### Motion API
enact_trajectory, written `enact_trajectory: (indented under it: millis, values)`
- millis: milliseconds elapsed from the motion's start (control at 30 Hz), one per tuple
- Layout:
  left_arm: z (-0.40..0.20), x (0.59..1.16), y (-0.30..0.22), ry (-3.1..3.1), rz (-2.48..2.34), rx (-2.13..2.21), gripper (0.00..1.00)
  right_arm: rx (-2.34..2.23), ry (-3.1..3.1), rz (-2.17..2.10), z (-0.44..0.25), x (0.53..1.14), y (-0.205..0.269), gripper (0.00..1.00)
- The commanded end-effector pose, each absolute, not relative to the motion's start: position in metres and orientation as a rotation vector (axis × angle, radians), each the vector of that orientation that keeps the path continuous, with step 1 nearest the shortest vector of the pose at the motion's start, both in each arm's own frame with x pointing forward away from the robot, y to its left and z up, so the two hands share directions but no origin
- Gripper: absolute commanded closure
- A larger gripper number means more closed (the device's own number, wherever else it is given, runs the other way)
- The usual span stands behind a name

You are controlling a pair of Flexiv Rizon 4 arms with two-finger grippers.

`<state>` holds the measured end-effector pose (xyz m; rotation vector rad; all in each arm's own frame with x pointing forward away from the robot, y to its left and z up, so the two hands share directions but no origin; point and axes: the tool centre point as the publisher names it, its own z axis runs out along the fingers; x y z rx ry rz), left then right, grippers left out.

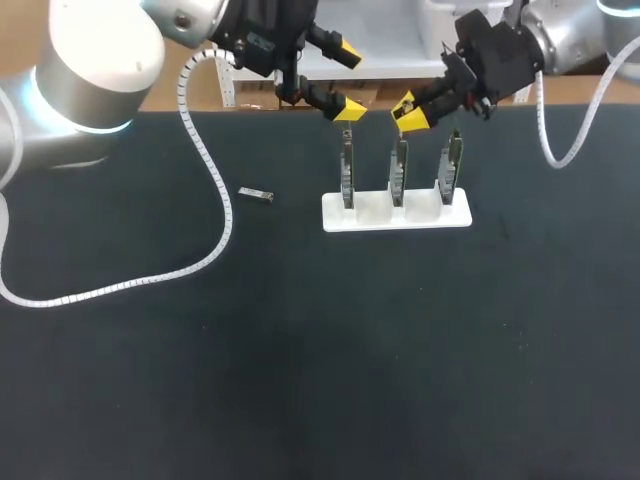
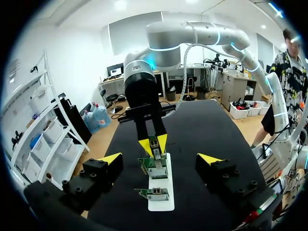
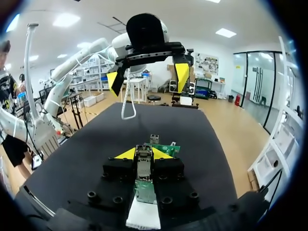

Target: Pick up the optical module with the left hand, and insert it into the network port with the right hand.

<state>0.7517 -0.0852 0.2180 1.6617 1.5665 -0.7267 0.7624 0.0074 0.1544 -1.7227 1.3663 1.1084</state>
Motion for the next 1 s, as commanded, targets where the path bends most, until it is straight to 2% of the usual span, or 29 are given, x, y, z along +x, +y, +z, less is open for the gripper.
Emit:
enact_trajectory:
  millis: [33, 1000]
  values:
    - [0.2189, 0.7538, -0.0862, 1.572, -0.727, 1.669, 0.0, -1.737, 1.346, 1.051, 0.1585, 0.7555, 0.0088, 1.0]
    - [0.2189, 0.7538, -0.0862, 1.572, -0.727, 1.669, 0.0, -1.734, 1.294, 0.983, 0.1546, 0.7576, 0.0094, 1.0]
